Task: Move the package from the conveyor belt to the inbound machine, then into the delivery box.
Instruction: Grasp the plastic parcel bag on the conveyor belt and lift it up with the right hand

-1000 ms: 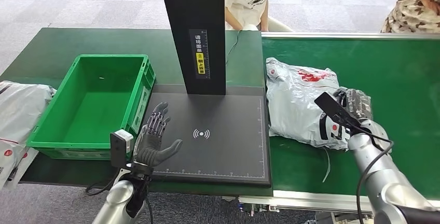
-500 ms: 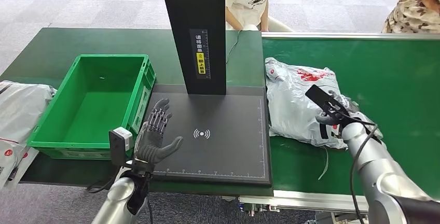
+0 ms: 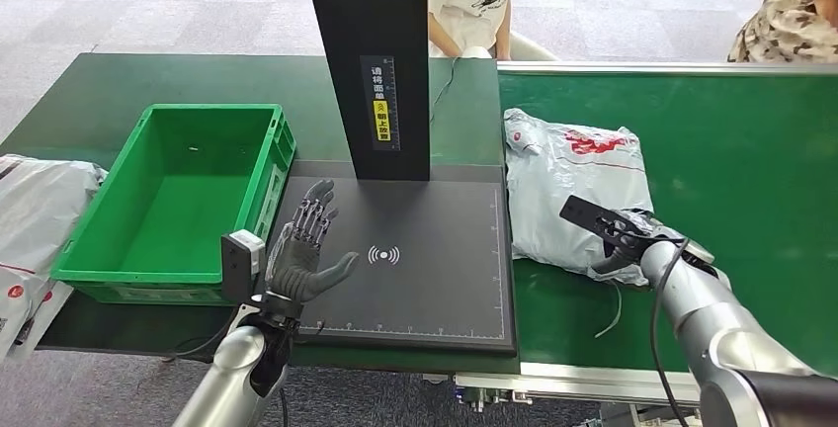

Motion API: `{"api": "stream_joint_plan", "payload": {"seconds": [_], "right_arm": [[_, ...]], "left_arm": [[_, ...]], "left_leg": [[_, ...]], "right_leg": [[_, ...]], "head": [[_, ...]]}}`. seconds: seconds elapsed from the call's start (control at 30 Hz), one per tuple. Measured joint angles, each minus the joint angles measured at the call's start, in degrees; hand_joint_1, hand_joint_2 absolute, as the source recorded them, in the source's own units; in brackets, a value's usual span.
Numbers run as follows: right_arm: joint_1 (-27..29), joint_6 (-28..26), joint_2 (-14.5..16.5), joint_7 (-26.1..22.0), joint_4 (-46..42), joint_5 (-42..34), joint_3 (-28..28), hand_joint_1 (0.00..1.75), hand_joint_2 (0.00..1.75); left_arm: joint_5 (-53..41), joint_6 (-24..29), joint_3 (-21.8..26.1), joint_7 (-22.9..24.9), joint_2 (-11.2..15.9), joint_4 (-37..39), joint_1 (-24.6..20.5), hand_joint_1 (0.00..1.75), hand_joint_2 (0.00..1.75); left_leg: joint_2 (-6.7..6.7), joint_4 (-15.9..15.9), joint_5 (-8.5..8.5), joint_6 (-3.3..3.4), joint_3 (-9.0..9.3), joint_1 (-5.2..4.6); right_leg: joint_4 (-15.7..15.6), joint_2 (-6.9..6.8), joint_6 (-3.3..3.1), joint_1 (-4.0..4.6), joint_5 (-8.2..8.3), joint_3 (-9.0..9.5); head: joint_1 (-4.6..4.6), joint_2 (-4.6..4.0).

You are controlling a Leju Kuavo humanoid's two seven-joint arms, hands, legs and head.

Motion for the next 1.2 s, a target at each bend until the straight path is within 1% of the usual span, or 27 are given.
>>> {"api": "stream_joint_plan", "payload": {"seconds": [0.13,0.17,0.27,0.3,0.63,0.87,0.93,1.03,1.13,1.2], "right_arm": [[0.5,4.4,0.1,-1.0,0.4,-2.9,-0.6,0.01,1.75],[0.6,5.2,0.2,-1.2,0.5,-3.4,-0.9,0.20,1.75],[0.9,6.3,0.2,-1.9,0.6,-4.3,-1.6,1.50,1.75],[1.0,6.2,0.2,-2.0,0.7,-4.4,-1.7,1.75,1.75],[1.1,2.3,0.2,-1.7,0.7,-2.9,-2.1,1.75,1.75],[1.1,-1.2,0.2,0.3,0.6,-0.2,-2.1,1.75,1.75],[1.1,-3.0,0.2,0.3,0.6,0.4,-2.0,1.75,1.75],[1.3,-8.2,0.2,-1.6,0.4,-0.3,-2.0,1.75,1.75],[1.6,-13.7,0.2,-5.5,-0.1,-3.4,-2.7,1.75,1.75],[1.8,-16.5,0.2,-9.0,-0.6,-6.6,-4.1,1.75,1.75]], "left_arm": [[0.3,0.0,-0.8,-0.3,0.1,1.7,-1.2,0.00,1.75],[0.4,0.0,-0.9,-0.4,0.1,2.3,-1.5,0.00,1.75],[0.5,0.0,-1.2,-0.8,0.1,3.6,-2.0,0.00,1.75],[0.6,0.0,-1.2,-0.9,0.2,3.9,-2.1,0.00,1.75],[2.0,0.0,-1.2,-0.8,0.7,5.1,-2.1,0.00,1.75],[2.9,0.3,-1.2,0.1,1.0,5.1,-2.1,0.00,1.75],[3.0,0.4,-1.2,0.1,1.1,5.1,-2.1,0.00,1.75],[3.2,1.1,-1.1,0.1,1.3,5.0,-1.9,0.00,1.75],[3.2,2.3,-0.8,0.0,1.5,4.1,-0.9,0.00,1.75],[2.7,3.5,-0.6,-0.6,1.6,3.0,0.0,0.00,1.75]], "left_leg": [[0.00,0.0,0.00,0.00,0.01,0.00],[0.00,0.0,0.00,0.00,0.01,0.00],[0.02,0.0,0.00,0.00,0.01,0.00],[0.03,0.0,-0.01,0.00,0.01,0.00],[0.03,0.0,0.00,0.00,0.02,0.01],[0.01,0.0,0.00,0.00,0.01,0.00],[0.01,0.0,0.00,0.00,0.00,-0.01],[0.01,0.0,0.00,0.00,-0.01,-0.01],[0.02,0.0,0.00,0.00,0.00,-0.01],[0.02,0.0,0.00,0.00,-0.01,-0.01]], "right_leg": [[0.0,0.00,0.00,0.00,0.00,0.00],[0.0,0.00,0.00,0.00,0.00,0.00],[0.0,0.02,0.00,0.00,0.00,0.00],[0.0,0.03,0.00,0.00,0.00,0.00],[0.0,0.04,0.00,0.00,0.00,0.01],[0.0,0.02,0.00,0.00,0.00,0.02],[0.0,0.02,0.00,0.00,0.00,0.02],[0.0,0.02,0.00,0.00,0.00,0.02],[0.0,0.03,0.00,0.00,0.00,0.01],[0.0,0.03,0.00,0.00,0.00,0.00]], "head": [[0.01,0.00],[0.00,0.00],[-0.01,0.00],[-0.01,0.00],[0.00,0.00],[0.00,0.00],[0.01,0.00],[0.01,0.00],[0.00,0.00],[-0.01,0.00]]}}
